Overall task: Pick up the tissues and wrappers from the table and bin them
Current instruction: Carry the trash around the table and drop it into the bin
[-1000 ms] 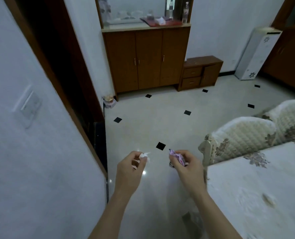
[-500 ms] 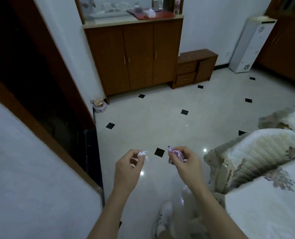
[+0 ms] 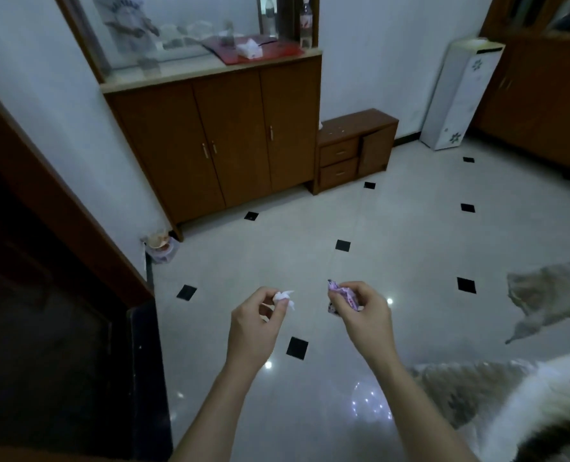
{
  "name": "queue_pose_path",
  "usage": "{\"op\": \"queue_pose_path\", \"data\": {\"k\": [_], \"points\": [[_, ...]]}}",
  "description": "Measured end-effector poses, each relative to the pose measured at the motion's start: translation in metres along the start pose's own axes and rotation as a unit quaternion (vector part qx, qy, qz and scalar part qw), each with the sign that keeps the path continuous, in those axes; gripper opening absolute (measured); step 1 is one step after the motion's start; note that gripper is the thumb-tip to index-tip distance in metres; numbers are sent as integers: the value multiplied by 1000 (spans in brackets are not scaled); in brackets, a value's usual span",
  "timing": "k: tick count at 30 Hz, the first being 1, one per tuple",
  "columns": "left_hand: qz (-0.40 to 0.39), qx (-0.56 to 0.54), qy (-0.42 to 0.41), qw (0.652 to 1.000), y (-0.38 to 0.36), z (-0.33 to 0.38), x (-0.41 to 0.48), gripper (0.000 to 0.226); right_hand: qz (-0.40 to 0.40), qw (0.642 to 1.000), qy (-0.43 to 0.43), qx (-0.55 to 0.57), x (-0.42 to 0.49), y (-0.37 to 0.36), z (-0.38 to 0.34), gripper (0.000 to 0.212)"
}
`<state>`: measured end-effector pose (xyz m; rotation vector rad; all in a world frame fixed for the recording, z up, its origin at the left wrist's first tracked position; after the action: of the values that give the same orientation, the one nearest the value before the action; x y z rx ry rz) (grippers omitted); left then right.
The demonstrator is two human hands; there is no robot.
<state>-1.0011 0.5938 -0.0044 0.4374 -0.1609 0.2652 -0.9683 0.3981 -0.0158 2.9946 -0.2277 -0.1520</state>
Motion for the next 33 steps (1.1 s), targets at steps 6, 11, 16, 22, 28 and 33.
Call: {"op": "queue_pose_path", "data": {"k": [6, 11, 16, 22, 28, 33], "points": [[-32, -11, -11, 999, -37, -10, 85, 10, 37, 999, -13, -2, 73, 0, -1, 10], [-58, -27, -24, 998, -73, -26, 169, 12, 74, 997, -28, -15, 141, -2, 2, 8], [-112, -41, -70, 990, -109, -28, 274, 9, 145, 989, -24, -22, 227, -4, -20, 12], [-162, -55, -104, 980, -148, -19, 380, 10, 209, 977, -31, -13, 307, -3, -45, 10], [-240, -72, -114, 961, -215, -10, 431, 12, 280, 958, -55, -10, 346, 29, -39, 8], [-293, -84, -133, 943, -288, 8, 457, 11, 342, 937, -72, 5, 376, 75, -24, 7]]}}
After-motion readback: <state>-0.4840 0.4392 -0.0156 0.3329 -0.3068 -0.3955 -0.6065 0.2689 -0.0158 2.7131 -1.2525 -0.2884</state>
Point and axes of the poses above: each hand's wrist, its own x-axis towards the middle knuckle, its own y-axis out of the back of the hand, z = x × y, the point moved 4 cm from there along x, towards the middle knuckle, and after that the axes turned 4 degrees about -y, right-handed, at the moved point
